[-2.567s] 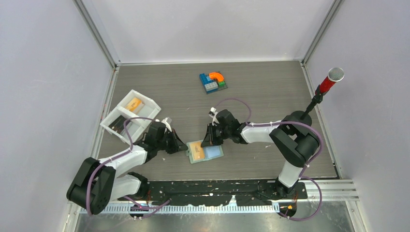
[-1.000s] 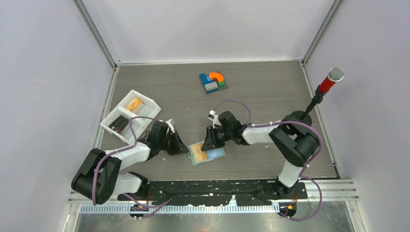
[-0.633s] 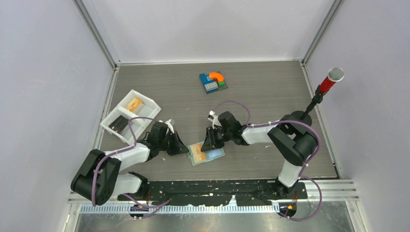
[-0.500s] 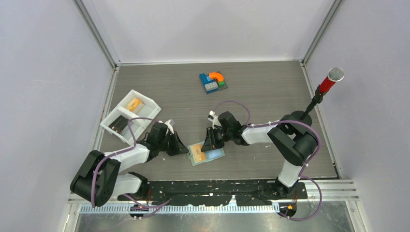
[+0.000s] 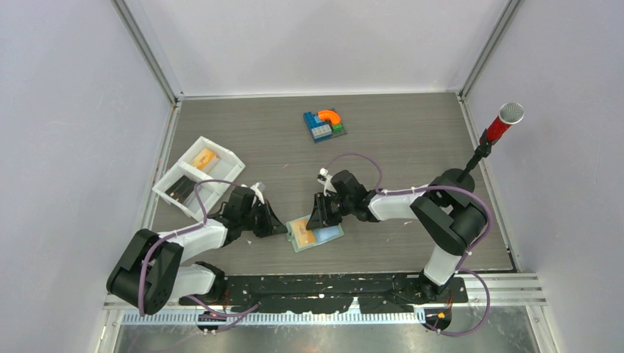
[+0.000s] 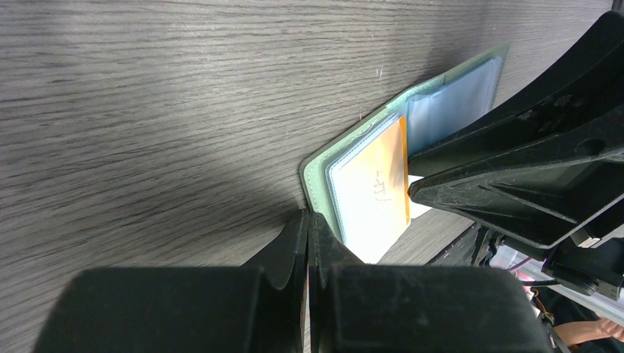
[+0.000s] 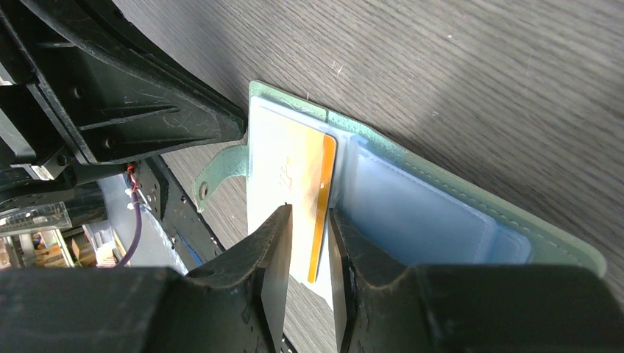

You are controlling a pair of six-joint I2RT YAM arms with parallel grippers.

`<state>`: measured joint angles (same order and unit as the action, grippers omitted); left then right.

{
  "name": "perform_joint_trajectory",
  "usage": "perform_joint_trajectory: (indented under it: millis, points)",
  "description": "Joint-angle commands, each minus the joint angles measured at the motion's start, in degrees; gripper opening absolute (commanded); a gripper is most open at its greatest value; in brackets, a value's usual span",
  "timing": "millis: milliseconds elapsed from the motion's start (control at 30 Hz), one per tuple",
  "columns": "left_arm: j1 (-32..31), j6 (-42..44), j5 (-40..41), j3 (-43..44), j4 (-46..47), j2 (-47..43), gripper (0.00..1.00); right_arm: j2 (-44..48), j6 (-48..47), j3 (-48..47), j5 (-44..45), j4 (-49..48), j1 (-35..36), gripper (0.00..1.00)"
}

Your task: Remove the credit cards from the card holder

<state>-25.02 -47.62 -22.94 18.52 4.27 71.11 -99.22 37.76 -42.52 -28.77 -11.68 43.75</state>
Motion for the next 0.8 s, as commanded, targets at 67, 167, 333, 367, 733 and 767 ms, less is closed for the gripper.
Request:
perform_joint_trajectory:
  millis: [67,167,333,367,733,767]
  points:
    - [-0.2,-0.3,0.9,0.0,-1.6,-0.5,0.0,1.0,-1.3,-1.6,4.0,3.2,1.0,0.33]
    - [-0.2,-0.6,0.8,0.1,-1.6,-0.9,0.0,0.5,-1.4,-1.9,4.0,3.1,1.6,0.33]
    - [-0.2,-0.9,0.5,0.3,-1.5,-0.8,0.0,-0.5,-2.0,-2.7,2.9,3.3,1.9,0.34]
    - [-0.2,-1.0,0.3,0.4,-1.5,-0.7,0.0,-0.6,-2.5,-3.1,2.7,3.3,1.9,0.35]
    - [-0.2,-2.2,0.4,1.1,-1.8,-1.6,0.0,-2.3,-2.9,-4.3,-0.1,3.8,1.1,0.33]
    - [-0.2,-2.3,0.4,1.1,-1.8,-1.5,0.0,-2.3,-2.8,-4.2,0.2,3.7,0.8,0.32]
